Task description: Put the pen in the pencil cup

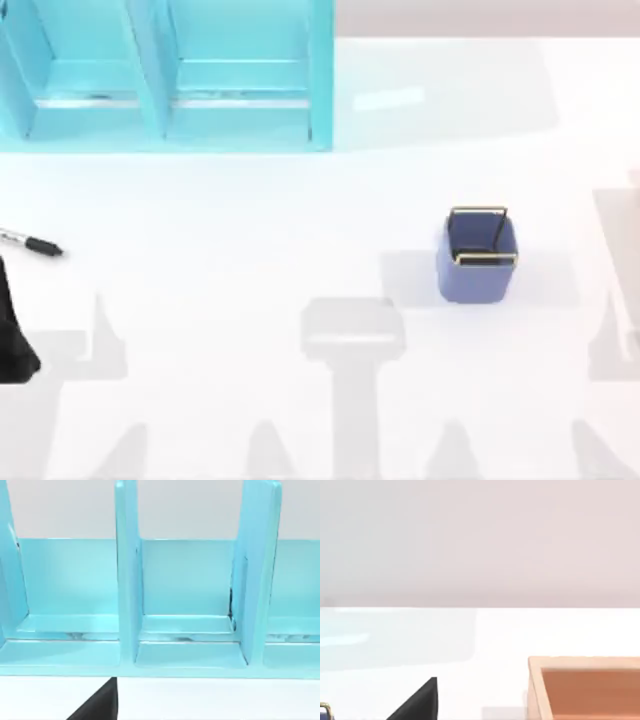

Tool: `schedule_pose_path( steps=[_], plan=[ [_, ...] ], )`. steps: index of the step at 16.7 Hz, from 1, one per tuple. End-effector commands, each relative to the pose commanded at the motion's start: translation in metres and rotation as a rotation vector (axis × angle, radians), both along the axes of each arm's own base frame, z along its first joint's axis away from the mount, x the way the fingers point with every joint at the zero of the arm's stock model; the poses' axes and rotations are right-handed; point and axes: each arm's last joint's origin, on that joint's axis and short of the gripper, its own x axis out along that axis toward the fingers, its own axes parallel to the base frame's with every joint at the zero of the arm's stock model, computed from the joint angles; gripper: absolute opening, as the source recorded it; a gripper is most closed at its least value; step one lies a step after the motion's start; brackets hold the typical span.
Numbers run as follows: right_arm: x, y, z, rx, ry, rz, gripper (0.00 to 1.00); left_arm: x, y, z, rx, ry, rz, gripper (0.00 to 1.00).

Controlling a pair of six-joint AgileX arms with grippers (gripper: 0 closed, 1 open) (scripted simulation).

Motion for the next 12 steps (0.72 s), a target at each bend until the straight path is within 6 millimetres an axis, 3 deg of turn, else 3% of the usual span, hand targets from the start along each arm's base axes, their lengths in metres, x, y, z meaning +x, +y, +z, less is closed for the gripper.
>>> schedule_pose_path(
  steps=[7,12],
  plan=[
    [0.0,0.0,0.0,0.0,0.0,0.0,1.0,0.007,0.004,0.015,-0.116,0.049,-0.011,1.0],
    [0.0,0.0,0.0,0.0,0.0,0.0,1.0,0.042,0.019,0.027,-0.395,0.252,-0.02,1.0]
  ],
)
